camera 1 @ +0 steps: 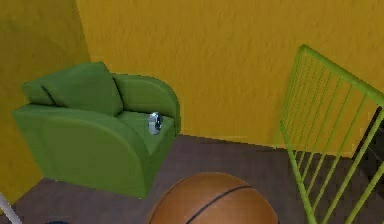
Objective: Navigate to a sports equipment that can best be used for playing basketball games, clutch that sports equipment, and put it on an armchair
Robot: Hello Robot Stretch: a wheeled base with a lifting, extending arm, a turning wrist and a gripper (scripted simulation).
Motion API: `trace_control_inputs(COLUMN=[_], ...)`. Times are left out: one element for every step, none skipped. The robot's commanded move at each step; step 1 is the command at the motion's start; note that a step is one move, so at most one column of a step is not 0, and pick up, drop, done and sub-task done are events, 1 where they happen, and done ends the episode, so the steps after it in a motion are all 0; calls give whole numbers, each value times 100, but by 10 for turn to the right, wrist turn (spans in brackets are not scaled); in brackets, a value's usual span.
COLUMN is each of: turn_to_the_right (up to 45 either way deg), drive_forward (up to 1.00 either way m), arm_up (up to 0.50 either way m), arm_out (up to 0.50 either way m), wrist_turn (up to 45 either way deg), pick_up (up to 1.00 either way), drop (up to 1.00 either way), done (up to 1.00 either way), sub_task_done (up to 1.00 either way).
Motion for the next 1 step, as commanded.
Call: trace_control_inputs(turn_to_the_right=[90], drive_forward=[0], arm_up=[0], arm_out=[0], wrist_turn=[0], pick_up=[0], drop=[0], done=[0], sub_task_done=[0])
